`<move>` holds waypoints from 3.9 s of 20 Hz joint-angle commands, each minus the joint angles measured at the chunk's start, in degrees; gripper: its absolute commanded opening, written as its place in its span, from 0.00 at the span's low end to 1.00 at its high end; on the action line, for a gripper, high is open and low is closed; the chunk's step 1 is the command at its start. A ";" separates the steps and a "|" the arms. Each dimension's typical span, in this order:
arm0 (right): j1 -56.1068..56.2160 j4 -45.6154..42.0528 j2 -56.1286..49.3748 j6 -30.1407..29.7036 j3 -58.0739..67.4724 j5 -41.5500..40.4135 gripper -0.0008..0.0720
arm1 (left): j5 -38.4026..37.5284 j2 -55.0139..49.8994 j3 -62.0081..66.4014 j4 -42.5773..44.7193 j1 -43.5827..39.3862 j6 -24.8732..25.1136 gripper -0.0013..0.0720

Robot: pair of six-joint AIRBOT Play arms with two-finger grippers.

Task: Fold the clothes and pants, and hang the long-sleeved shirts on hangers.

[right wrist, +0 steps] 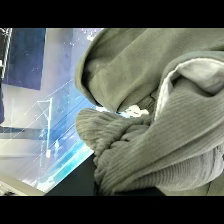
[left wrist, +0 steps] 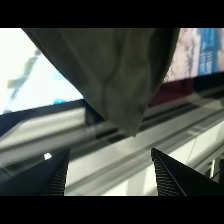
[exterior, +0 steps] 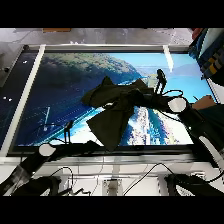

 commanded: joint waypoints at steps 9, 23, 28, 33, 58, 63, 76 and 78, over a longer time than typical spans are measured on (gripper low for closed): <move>-0.04 0.46 0.20 0.20 0.04 0.24 0.06 | 5.99 -25.51 15.50 -7.02 -15.41 -1.29 0.81; -0.07 0.46 0.20 0.20 0.04 -0.02 0.06 | 6.12 -28.87 18.29 -8.66 -15.37 -1.27 0.03; -0.07 0.37 0.22 0.20 1.31 -2.40 0.06 | 4.35 -27.04 20.00 -8.72 -15.02 0.87 0.03; -0.07 0.39 0.24 0.20 2.12 -1.92 0.06 | 1.77 -27.17 19.96 -3.45 -14.84 0.81 0.98; -0.07 0.46 0.24 0.22 2.12 -0.70 0.06 | 12.70 -30.62 19.96 -6.62 -18.86 -10.51 0.14; -0.50 0.42 0.26 0.22 2.25 -2.08 0.06 | 12.20 -27.67 20.02 -6.56 -15.87 -9.44 0.03; -28.39 -3.56 0.04 0.61 27.17 1.75 0.06 | 11.06 -8.59 43.36 2.95 43.23 -1.42 0.02; -31.41 -7.21 0.09 0.63 31.74 6.86 0.06 | 7.74 -10.40 52.11 5.66 48.74 -1.40 0.02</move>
